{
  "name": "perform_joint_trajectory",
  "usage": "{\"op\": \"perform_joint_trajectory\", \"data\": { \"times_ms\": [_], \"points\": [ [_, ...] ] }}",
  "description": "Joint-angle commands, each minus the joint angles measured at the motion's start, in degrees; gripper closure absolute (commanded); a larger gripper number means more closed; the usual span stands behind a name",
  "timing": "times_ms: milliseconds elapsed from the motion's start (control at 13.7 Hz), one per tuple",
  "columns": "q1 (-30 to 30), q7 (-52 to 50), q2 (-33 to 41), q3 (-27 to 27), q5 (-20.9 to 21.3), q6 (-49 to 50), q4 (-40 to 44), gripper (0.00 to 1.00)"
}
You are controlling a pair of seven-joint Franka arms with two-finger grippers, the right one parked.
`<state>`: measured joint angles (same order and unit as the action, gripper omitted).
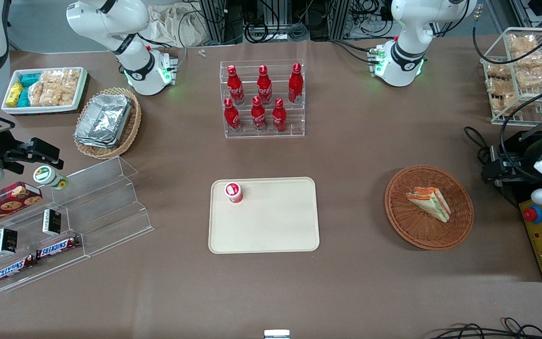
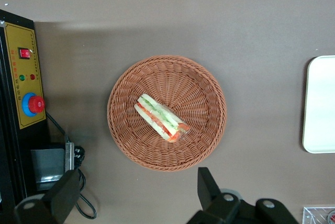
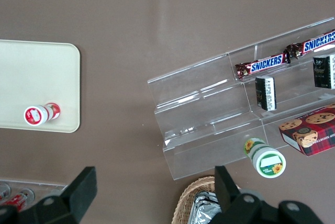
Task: Place sandwich from basket to tray
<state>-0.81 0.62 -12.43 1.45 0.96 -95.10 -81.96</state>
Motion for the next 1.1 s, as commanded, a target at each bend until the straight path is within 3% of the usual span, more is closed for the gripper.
{"op": "perform_joint_trajectory", "data": {
  "times_ms": [0, 1024],
  "points": [
    [-0.4, -0.9, -0.2, 0.7, 0.9, -0.1, 0.7, 0.0],
    [0.2, -2.4, 1.5, 0.6, 1.2, -0.9, -3.5, 0.0]
  ]
}}
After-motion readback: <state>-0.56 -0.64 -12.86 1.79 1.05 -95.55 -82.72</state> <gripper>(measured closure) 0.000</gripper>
